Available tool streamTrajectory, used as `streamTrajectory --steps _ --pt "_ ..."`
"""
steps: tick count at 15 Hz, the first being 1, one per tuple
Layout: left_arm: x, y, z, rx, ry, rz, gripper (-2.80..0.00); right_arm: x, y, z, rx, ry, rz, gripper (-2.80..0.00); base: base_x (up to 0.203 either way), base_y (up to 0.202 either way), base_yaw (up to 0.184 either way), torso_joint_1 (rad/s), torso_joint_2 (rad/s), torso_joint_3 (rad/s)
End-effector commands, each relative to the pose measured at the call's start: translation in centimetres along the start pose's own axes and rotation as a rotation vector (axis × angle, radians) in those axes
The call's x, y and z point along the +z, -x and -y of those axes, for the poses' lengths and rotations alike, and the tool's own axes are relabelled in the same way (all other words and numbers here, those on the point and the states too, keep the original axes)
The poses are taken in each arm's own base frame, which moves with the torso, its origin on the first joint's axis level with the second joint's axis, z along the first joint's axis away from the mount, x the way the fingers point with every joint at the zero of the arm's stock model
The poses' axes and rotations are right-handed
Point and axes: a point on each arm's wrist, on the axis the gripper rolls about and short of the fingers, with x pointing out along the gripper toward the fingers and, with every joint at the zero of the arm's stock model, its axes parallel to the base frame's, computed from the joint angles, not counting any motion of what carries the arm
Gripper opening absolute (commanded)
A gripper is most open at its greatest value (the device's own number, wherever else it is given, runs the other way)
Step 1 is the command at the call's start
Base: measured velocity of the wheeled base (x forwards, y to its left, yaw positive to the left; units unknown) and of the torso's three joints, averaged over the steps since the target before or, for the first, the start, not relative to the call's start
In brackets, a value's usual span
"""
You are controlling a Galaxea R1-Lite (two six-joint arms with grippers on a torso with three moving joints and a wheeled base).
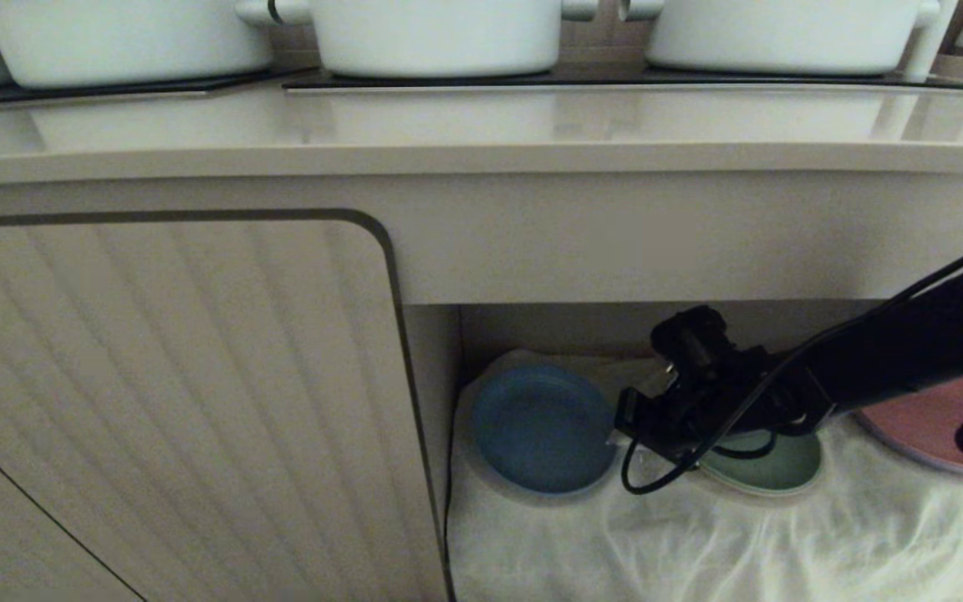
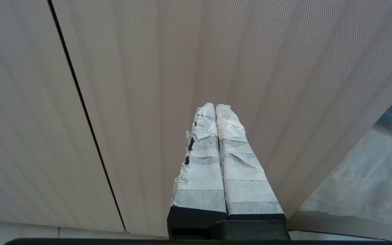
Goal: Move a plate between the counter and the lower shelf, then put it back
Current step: Put the plate in the cupboard
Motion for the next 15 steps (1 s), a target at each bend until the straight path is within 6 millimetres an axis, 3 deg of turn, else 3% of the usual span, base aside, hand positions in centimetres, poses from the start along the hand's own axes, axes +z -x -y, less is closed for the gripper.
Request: streamTrajectory --steps 1,15 --pt "0.0 0.0 0.0 0.001 0.001 0.001 -2.8 -0.09 -0.72 0.06 -0.006 -0.003 -0.011 -2.8 0.0 0.0 0.0 0.0 0.0 0.0" --pt "0.0 0.0 0.0 0.001 0.001 0.001 -2.8 -0.2 -1.16 0.34 -0.035 -0.002 -0.006 -2.8 0.0 0.0 0.0 0.0 0.0 0.0"
